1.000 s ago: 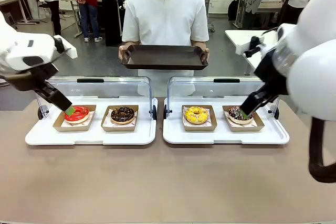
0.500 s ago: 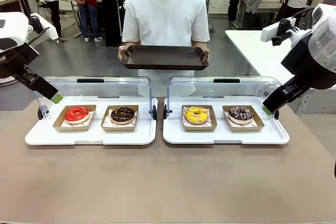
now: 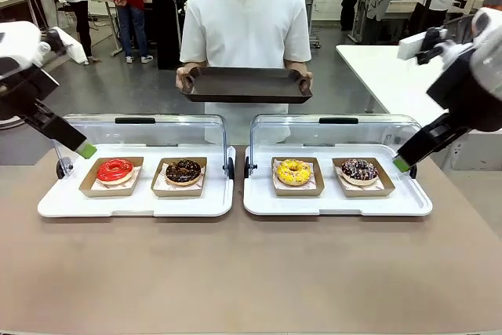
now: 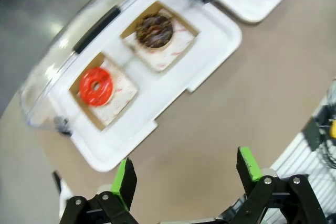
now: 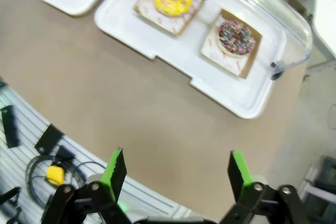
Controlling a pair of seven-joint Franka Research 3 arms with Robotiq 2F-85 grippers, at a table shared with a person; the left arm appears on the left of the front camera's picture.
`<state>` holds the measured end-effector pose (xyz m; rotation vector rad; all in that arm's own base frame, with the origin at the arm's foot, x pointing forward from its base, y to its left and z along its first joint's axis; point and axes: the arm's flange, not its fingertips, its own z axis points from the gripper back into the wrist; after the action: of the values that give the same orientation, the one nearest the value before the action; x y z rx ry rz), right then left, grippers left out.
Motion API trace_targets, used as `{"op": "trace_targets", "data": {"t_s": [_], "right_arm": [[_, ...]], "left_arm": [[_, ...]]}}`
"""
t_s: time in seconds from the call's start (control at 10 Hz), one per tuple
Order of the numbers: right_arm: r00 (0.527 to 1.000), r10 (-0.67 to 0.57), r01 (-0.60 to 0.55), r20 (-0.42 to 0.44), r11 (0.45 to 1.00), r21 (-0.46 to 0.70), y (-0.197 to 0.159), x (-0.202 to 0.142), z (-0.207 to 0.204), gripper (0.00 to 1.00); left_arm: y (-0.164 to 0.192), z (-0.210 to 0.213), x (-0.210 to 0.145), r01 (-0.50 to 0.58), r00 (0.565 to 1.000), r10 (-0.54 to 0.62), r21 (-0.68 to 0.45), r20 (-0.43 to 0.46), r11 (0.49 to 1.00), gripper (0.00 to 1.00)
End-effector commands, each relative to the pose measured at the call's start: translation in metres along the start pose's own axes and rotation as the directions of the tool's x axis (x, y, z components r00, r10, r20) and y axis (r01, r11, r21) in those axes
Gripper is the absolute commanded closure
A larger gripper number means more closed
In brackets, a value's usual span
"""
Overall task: Provide the desired donut to the person.
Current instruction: Pick up and lift the Paper togo box containing the Donut pointed at by the person.
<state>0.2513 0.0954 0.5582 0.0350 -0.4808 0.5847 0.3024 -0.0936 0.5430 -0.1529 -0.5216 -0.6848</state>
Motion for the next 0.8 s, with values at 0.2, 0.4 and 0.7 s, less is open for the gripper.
{"op": "trace_targets", "data": {"t_s": [0.2,0.4,0.7], "right_arm": [[0.984,-0.064,-0.029,0.167,0.865,0.501,-0.116,-0.024,0.018,0.0],[0.916,-0.067,-0.207,0.395,0.765,0.61,-0.162,-0.05,0.035,0.0],[0.823,-0.093,-0.321,0.56,0.737,0.594,-0.214,-0.078,0.043,0.0]], "left_arm": [[0.076,0.024,-0.003,0.236,0.969,-0.183,-0.415,0.164,0.879,0.0],[0.117,0.033,-0.014,0.308,0.937,-0.193,-0.429,0.291,0.849,0.0],[0.174,0.039,-0.04,0.332,0.836,-0.098,-0.354,0.541,0.874,0.0]]}}
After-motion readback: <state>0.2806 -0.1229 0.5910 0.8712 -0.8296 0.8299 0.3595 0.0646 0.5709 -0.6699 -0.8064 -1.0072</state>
